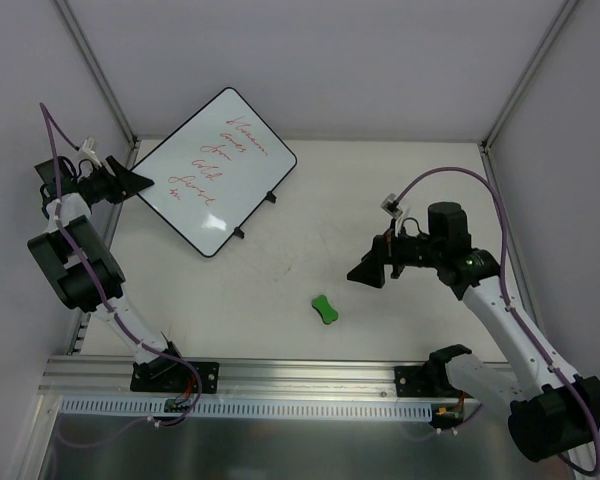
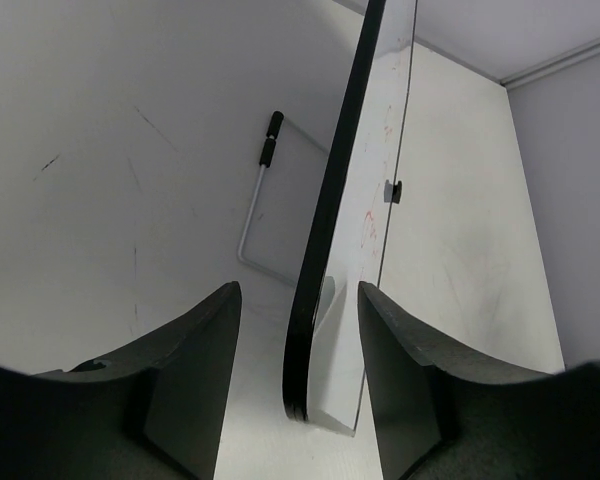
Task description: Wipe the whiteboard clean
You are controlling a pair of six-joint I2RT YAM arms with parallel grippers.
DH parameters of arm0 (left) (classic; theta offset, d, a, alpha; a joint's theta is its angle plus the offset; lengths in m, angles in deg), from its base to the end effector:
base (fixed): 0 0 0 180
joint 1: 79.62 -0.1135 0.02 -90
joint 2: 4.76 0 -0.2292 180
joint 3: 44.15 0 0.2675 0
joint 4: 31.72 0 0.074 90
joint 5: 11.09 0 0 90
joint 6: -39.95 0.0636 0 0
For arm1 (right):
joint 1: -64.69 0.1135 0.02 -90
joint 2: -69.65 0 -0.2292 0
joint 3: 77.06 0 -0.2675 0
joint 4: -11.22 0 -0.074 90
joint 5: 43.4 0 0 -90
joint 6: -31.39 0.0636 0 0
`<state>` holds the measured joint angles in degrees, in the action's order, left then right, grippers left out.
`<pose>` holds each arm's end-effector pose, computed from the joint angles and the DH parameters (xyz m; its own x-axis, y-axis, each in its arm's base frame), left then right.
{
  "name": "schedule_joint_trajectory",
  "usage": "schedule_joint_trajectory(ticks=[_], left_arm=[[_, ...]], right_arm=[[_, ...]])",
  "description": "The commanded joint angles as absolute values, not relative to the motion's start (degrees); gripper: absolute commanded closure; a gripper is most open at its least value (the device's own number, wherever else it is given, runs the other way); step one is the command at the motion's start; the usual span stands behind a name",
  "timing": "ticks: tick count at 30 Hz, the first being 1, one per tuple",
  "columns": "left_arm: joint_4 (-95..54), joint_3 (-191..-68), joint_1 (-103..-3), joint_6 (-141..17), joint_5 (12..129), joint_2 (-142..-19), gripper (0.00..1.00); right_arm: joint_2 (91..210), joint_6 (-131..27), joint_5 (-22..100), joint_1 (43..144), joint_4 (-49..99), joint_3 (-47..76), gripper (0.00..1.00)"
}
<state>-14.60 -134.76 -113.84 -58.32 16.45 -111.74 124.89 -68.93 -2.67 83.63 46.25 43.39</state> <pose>0.3871 0.1951 0.2003 -0.5021 -0.4219 -0.7549 0.2822 0.7453 -0.6041 0.2259 0.1285 0.2629 -0.3270 -0.2358 -0.9151 -0.9011 0.3695 0.2268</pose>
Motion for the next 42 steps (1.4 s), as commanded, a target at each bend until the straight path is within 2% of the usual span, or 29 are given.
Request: schedule_joint_trajectory(ticks=[1,6,9,10,16,18,27,32,35,42], left_arm=[[-17.88,-137.27,-114.16,-58.22,11.67,-112.68,0.50],[-18.58,-137.71,-113.37,-59.19,11.23,-113.91,0.52],[-19.98,-137.80,-112.75,-59.45,10.97,-114.27,0.57],[-20.34,-137.89,-112.67,-59.71,10.79,-114.36,0.65],[-21.13,-137.98,-112.49,-60.59,9.65,-114.01,0.88],[-21.48,-137.98,-112.40,-60.68,8.95,-113.48,1.00],[-27.62,-135.09,-111.52,-65.33,8.41,-106.55,1.00],[-54.28,-127.96,-111.61,-84.09,10.52,-101.88,1.00],[-64.95,-125.76,-111.26,-92.13,12.37,-100.47,1.00],[-66.66,-124.79,-109.42,-93.38,16.85,-95.20,1.00]], right_arm=[[126.16,-70.56,-2.18,84.81,44.22,40.32,0.01],[128.44,-70.82,-2.00,85.87,44.13,39.26,0.01],[129.06,-70.82,-1.83,86.22,44.05,38.65,0.01],[129.24,-70.82,-1.74,86.31,44.22,38.47,0.01],[129.41,-71.09,-1.82,86.40,44.14,38.38,0.01],[129.59,-71.17,-1.91,86.40,44.31,38.29,0.01],[130.64,-72.05,-2.35,86.48,44.31,37.59,0.01],[131.00,-72.58,-2.88,86.57,44.31,37.15,0.01],[131.00,-72.67,-3.41,86.48,44.31,37.15,0.01],[129.77,-72.84,-2.27,86.57,44.40,38.12,0.01]])
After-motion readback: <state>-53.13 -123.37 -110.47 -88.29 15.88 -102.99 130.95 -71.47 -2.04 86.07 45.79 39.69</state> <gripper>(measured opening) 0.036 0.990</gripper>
